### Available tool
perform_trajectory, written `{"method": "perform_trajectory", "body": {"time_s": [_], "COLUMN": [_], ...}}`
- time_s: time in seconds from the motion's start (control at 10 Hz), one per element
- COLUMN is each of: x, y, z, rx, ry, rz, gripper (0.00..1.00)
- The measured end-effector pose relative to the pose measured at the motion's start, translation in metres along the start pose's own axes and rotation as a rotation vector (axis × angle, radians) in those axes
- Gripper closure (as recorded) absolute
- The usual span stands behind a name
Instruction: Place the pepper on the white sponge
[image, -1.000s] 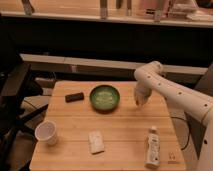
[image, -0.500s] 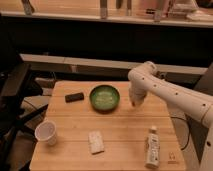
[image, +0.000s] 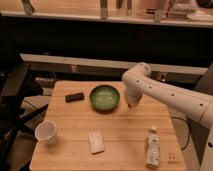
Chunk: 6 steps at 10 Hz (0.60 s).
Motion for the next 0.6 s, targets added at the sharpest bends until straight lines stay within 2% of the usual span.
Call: {"method": "perform_trajectory", "body": {"time_s": [0.2, 0.6], "x": [-0.017, -0.032], "y": [-0.003, -0.002], "z": [-0.003, -0.008], "rx": [-0.002, -0.004], "ry": [0.007, 0.014], "rz": [-0.049, -0.103], "gripper": [1.00, 1.00]}}
